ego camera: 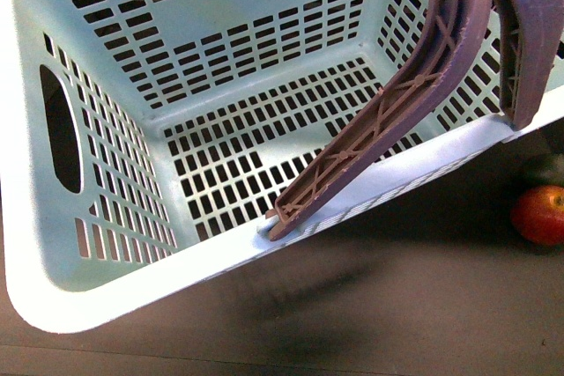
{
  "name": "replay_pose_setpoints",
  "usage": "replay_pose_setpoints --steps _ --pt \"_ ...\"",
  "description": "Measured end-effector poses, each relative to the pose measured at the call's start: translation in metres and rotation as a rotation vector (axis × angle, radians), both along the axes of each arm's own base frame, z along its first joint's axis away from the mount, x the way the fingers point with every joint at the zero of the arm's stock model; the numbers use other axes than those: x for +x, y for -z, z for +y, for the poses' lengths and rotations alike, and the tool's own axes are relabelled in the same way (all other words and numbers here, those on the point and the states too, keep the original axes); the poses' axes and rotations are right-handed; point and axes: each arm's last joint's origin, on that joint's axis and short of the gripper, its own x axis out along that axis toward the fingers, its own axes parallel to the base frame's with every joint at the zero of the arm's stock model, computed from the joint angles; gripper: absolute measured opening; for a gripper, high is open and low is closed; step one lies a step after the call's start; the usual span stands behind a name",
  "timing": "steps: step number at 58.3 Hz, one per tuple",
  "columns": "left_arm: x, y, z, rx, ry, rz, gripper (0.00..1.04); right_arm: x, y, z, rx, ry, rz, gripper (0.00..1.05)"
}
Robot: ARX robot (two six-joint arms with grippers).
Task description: Pick apple with right arm and hold basket with left
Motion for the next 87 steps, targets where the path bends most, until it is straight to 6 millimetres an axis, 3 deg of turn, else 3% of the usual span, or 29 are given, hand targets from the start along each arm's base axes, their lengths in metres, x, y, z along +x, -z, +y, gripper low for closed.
replay_pose_setpoints --steps 9,15,30,48,87 --pt "0.0 0.0 0.0 -0.001 0.0 0.0 0.15 0.039 0.025 -0.02 -0.009 0.011 0.045 0.96" --pt "0.0 0.0 0.0 -0.001 0.002 0.001 0.15 0.068 0.052 -0.035 -0.04 0.065 0.104 0.96" --pt "0.0 0.0 0.0 -0.001 0.0 0.0 0.15 0.105 0.124 -0.043 -0.008 0.108 0.341 0.96" --pt "0.0 0.0 0.0 0.0 0.0 0.0 0.15 0.15 0.131 -0.047 -0.013 0.137 0.334 0.96" --pt "0.0 0.0 0.0 0.0 0.0 0.0 0.15 0.198 0.157 -0.04 -0.047 0.091 0.374 0.96"
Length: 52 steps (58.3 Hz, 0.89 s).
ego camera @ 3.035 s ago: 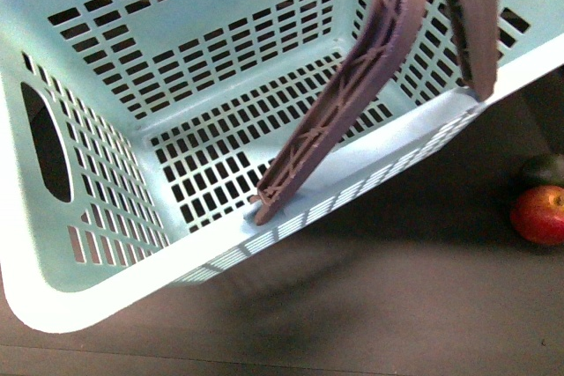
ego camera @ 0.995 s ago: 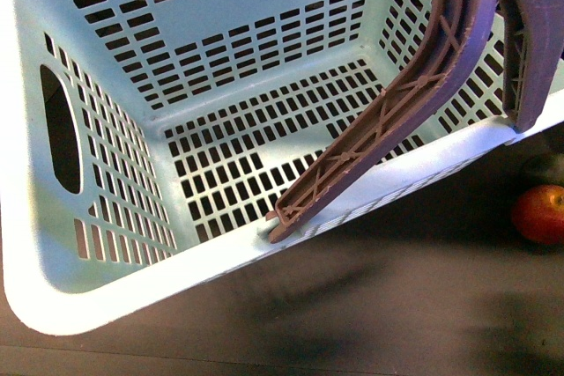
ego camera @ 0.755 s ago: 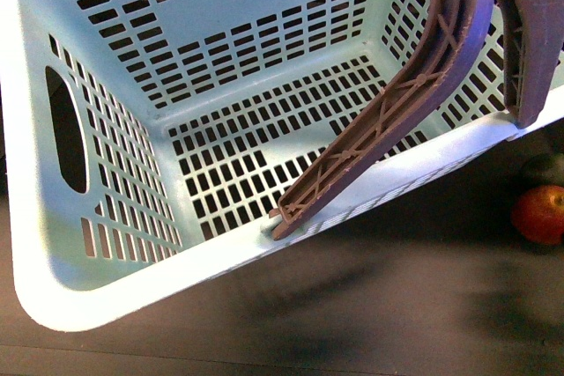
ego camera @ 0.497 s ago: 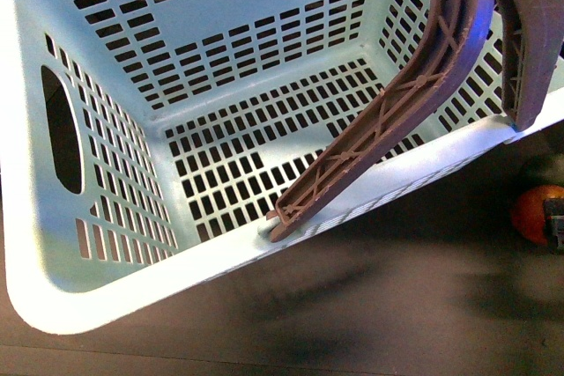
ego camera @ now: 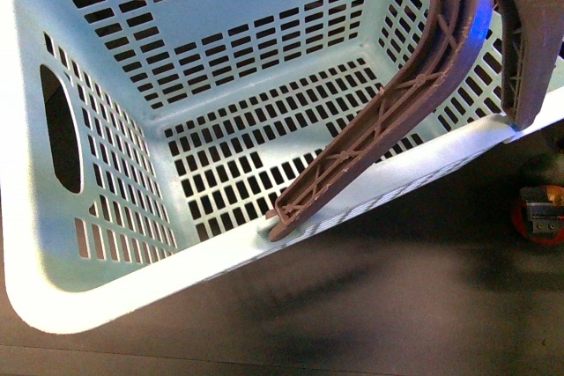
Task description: Pick apple with right arm and hold basket with left
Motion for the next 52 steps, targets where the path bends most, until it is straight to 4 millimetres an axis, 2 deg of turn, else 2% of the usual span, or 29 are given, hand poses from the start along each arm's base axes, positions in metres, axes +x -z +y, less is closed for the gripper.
replay_pose_setpoints --steps 23,25,29,31,44,52 --pt "0.0 0.0 0.0 0.0 0.0 0.0 0.15 0.021 0.009 0.0 -0.01 -0.005 0.01 0.96" --pt "0.0 0.0 0.0 0.0 0.0 0.0 0.15 0.021 0.011 0.0 -0.012 -0.003 0.013 0.93" --pt "0.0 0.0 0.0 0.0 0.0 0.0 0.15 0.02 0.012 0.0 -0.017 0.001 0.015 0.81" --pt "0.0 0.0 0.0 0.0 0.0 0.0 0.15 0.02 0.012 0.0 -0.018 0.001 0.013 0.79" --pt "0.0 0.0 0.0 0.0 0.0 0.0 0.15 0.006 0.01 -0.004 -0.009 -0.004 0.008 0.74" --pt "0.0 0.0 0.0 0.0 0.0 0.0 0.15 -0.009 -0.002 -0.006 -0.006 -0.032 -0.009 0.74"
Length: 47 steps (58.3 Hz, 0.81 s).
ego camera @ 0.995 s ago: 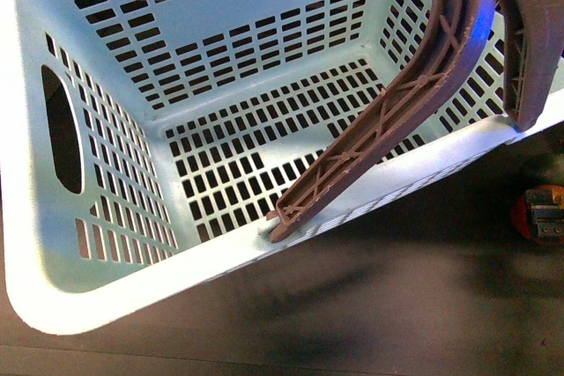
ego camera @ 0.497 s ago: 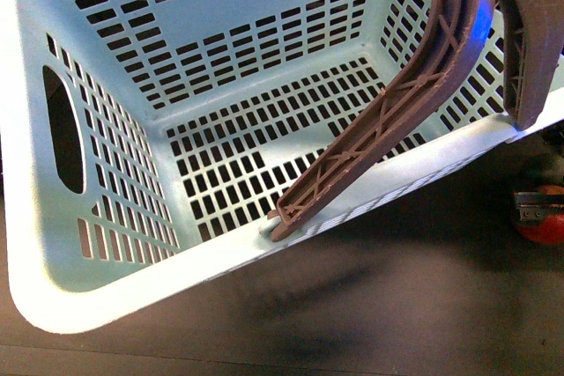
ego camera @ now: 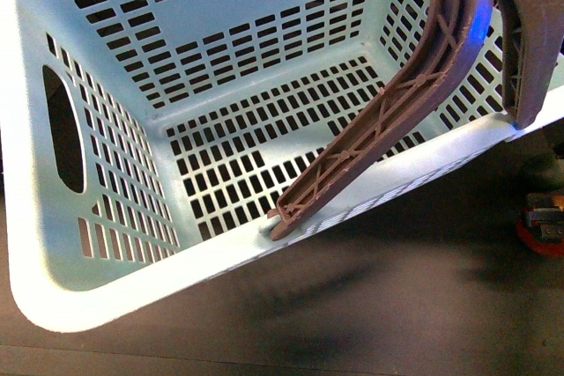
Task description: Pick apple with right arm and hold basket with left
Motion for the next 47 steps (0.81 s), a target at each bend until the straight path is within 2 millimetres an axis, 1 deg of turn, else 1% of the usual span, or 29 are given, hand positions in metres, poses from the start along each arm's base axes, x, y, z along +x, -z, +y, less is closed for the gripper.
replay_pose_setpoints --steps 7,8,9,10,12,13,16,17,19,20,21,22,26,29,30,32,33,39,47 --pt "0.0 0.0 0.0 0.0 0.0 0.0 0.15 -0.016 -0.035 -0.002 -0.002 -0.049 -0.064 0.73" --pt "0.0 0.0 0.0 0.0 0.0 0.0 0.15 -0.019 -0.046 -0.003 -0.001 -0.059 -0.085 0.73" --pt "0.0 0.0 0.0 0.0 0.0 0.0 0.15 -0.021 -0.05 -0.003 0.0 -0.063 -0.092 0.73" --pt "0.0 0.0 0.0 0.0 0.0 0.0 0.15 -0.023 -0.058 -0.003 0.002 -0.069 -0.108 0.73" --pt "0.0 0.0 0.0 0.0 0.0 0.0 0.15 -0.025 -0.066 -0.003 0.004 -0.075 -0.123 0.73" --pt "0.0 0.0 0.0 0.0 0.0 0.0 0.15 -0.027 -0.074 -0.002 0.003 -0.084 -0.14 0.73" --pt "0.0 0.0 0.0 0.0 0.0 0.0 0.15 -0.031 -0.088 -0.002 0.004 -0.094 -0.166 0.73" --pt "0.0 0.0 0.0 0.0 0.0 0.0 0.15 -0.033 -0.097 -0.001 0.008 -0.102 -0.185 0.73" --pt "0.0 0.0 0.0 0.0 -0.001 0.0 0.15 -0.035 -0.106 0.0 0.011 -0.109 -0.205 0.73" --pt "0.0 0.0 0.0 0.0 0.0 0.0 0.15 -0.037 -0.115 0.001 0.014 -0.117 -0.226 0.73" --pt "0.0 0.0 0.0 0.0 0.0 0.0 0.15 -0.038 -0.12 0.002 0.014 -0.121 -0.237 0.73" --pt "0.0 0.0 0.0 0.0 0.0 0.0 0.15 -0.041 -0.134 0.004 0.017 -0.133 -0.272 0.73" --pt "0.0 0.0 0.0 0.0 0.0 0.0 0.15 -0.05 -0.173 0.014 0.022 -0.157 -0.371 0.73" --pt "0.0 0.0 0.0 0.0 0.0 0.0 0.15 -0.053 -0.187 0.018 0.025 -0.168 -0.409 0.73" --pt "0.0 0.0 0.0 0.0 0.0 0.0 0.15 -0.055 -0.196 0.022 0.03 -0.173 -0.435 0.73" --pt "0.0 0.0 0.0 0.0 0.0 0.0 0.15 -0.057 -0.205 0.026 0.038 -0.18 -0.461 0.73" --pt "0.0 0.0 0.0 0.0 0.0 0.0 0.15 -0.06 -0.213 0.03 0.045 -0.188 -0.486 0.73" --pt "0.0 0.0 0.0 0.0 0.0 0.0 0.15 -0.07 -0.241 0.049 0.069 -0.226 -0.575 0.73" --pt "0.0 0.0 0.0 0.0 0.0 0.0 0.15 -0.081 -0.267 0.075 0.113 -0.281 -0.661 0.73"
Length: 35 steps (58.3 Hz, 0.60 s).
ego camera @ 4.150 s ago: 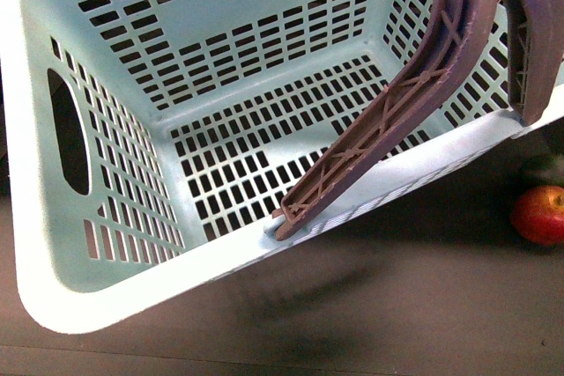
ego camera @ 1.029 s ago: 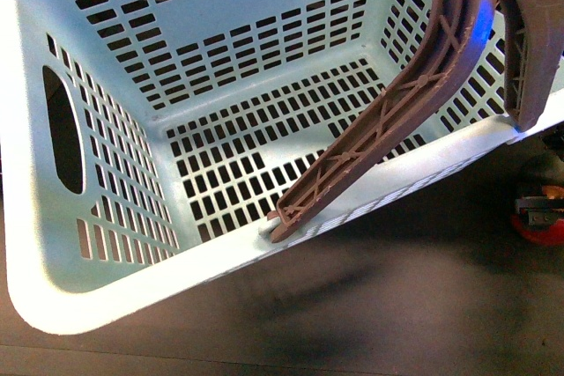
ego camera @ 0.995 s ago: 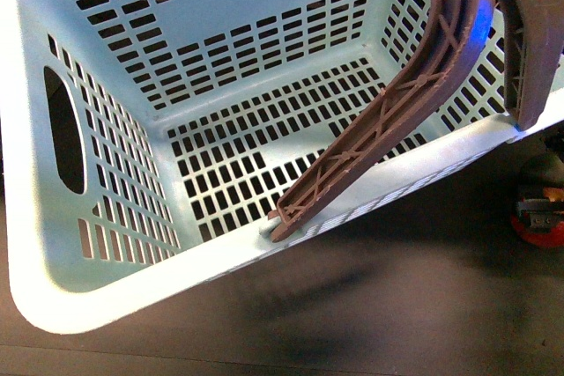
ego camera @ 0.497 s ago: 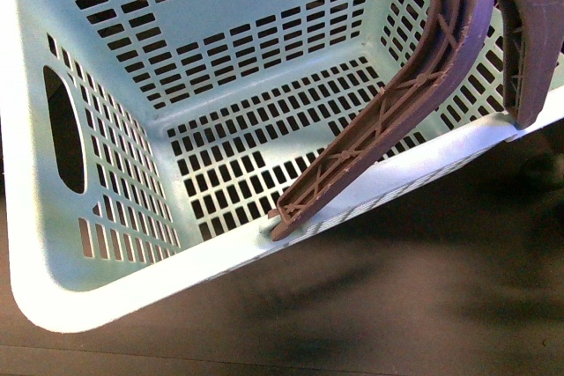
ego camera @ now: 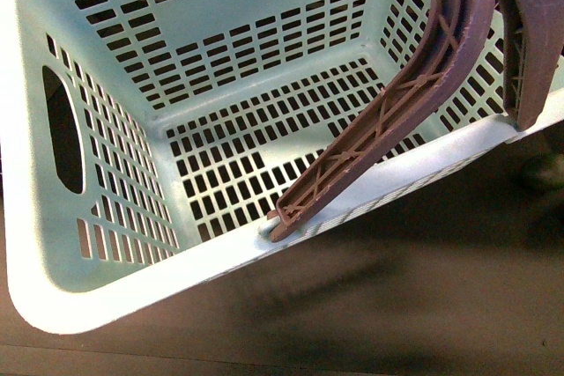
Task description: Pick apple with right arm and hold basket with left
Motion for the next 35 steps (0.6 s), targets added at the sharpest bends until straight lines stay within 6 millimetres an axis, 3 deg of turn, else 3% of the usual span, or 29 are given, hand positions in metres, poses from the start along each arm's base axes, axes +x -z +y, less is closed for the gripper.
replay_pose_setpoints --steps 12,29,35 --pt "0.0 0.0 0.0 0.0 -0.001 0.0 0.15 -0.013 -0.016 0.038 0.047 -0.107 -0.046 0.73" --pt "0.0 0.0 0.0 0.0 -0.001 0.0 0.15 -0.024 0.004 0.07 0.059 -0.211 0.027 0.73" --pt "0.0 0.0 0.0 0.0 0.0 0.0 0.15 -0.024 0.01 0.072 0.049 -0.203 0.046 0.87"
